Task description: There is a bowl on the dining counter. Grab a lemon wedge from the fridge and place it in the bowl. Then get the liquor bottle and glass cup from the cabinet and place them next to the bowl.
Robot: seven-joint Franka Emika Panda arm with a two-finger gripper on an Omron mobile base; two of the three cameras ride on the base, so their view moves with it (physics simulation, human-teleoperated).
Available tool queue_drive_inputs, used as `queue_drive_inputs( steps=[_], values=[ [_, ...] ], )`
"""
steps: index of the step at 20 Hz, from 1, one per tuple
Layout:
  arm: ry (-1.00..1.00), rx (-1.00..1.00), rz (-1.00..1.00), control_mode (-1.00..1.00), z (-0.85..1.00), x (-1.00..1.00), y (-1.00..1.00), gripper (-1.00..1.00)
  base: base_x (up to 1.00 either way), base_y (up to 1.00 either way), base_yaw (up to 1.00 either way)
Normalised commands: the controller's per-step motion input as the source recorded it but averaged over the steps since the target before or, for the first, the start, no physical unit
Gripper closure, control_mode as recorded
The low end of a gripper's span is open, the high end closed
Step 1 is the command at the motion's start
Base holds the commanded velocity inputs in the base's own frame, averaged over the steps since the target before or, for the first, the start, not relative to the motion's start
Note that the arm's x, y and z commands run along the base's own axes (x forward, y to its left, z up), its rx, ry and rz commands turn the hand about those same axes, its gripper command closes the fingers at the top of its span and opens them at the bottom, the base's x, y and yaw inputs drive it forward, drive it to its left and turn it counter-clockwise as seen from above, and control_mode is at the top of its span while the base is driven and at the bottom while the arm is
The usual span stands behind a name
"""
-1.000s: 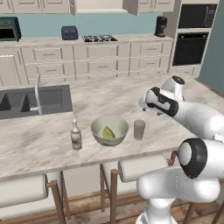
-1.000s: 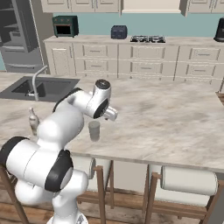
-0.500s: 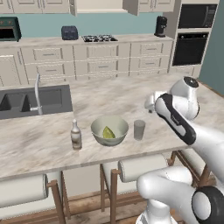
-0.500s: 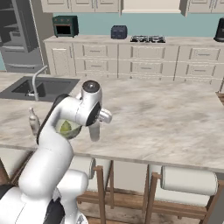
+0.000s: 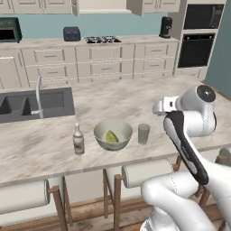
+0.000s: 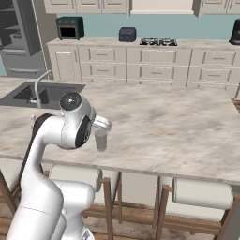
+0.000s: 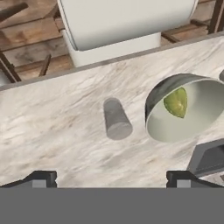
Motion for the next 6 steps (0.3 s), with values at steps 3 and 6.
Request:
queue_drive_inputs(
  steps=[3, 6],
  values=[
    [-0.21, -0.11, -0.03, -1.0, 0.63, -0.41, 0.06, -1.0, 0.0, 0.0, 0.0],
    [-0.2, -0.14, -0.03, -1.0, 0.52, -0.44, 0.07, -1.0, 0.0, 0.0, 0.0]
  ],
)
